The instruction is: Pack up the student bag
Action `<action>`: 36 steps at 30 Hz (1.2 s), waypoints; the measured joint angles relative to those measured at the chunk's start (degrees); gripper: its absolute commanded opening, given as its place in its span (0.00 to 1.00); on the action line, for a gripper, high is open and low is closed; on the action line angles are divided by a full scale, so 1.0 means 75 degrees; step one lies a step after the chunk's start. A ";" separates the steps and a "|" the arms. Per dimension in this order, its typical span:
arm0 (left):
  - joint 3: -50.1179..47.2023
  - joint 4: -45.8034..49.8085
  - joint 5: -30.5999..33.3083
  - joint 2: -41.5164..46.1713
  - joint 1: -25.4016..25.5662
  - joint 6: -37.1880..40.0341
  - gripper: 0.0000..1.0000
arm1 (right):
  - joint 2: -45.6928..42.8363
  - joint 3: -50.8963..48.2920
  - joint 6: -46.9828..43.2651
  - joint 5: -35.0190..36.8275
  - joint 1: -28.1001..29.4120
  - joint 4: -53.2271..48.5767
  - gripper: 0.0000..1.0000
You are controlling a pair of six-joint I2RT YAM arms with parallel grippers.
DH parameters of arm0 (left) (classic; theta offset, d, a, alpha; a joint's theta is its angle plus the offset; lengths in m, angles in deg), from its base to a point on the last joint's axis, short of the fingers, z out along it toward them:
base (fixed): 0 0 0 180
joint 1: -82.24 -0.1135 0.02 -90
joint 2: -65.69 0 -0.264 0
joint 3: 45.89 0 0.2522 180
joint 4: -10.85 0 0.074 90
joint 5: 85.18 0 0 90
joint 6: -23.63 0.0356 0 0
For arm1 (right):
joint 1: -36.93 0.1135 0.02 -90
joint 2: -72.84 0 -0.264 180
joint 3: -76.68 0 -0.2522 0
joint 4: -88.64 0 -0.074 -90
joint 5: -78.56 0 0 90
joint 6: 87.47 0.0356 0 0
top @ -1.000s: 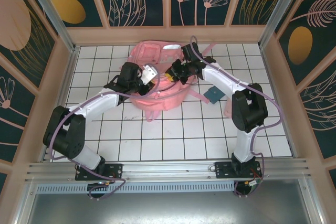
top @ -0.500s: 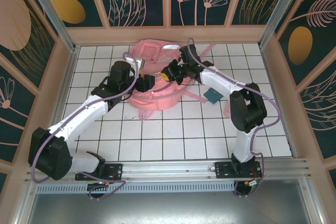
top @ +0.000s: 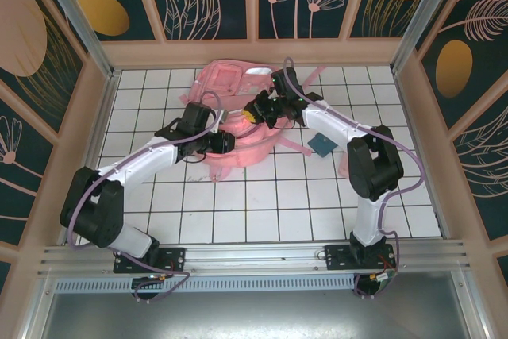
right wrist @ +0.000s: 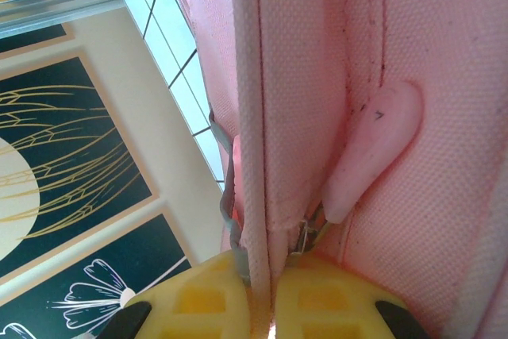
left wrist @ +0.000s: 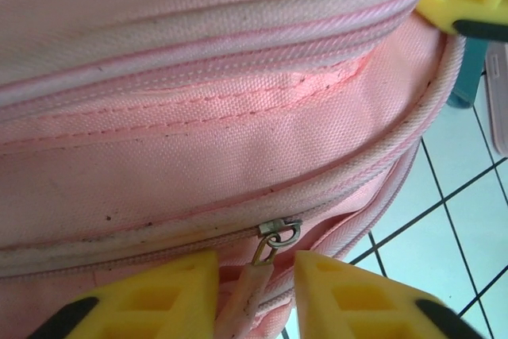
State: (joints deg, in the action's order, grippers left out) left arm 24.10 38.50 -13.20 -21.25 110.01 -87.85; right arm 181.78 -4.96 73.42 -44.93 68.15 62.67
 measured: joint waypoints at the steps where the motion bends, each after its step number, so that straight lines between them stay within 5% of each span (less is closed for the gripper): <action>1: 0.0000 0.0000 -0.0003 -0.0047 0.0000 0.0015 0.26 | 0.0000 0.0000 0.0000 0.0000 0.0000 0.0000 0.03; 9: 0.0000 0.0035 0.0245 -0.0140 0.0055 0.0216 0.00 | 0.0000 -0.0003 -0.0026 0.0012 -0.0026 -0.0061 0.00; 24: -0.0868 0.0353 0.2742 0.0813 -0.0268 -0.0117 0.00 | -0.0729 -0.1026 -0.0420 0.0262 -0.0321 0.0216 0.00; 36: -0.0924 -0.0268 0.3284 0.0836 -0.1017 0.0105 0.00 | -0.0877 -0.1306 -0.0638 0.0256 -0.0475 0.0376 0.00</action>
State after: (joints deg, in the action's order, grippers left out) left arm 17.17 36.49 11.43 -14.97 102.39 -87.06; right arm 175.21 -14.75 68.63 -43.01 64.59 65.49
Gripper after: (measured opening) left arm 0.065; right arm 0.091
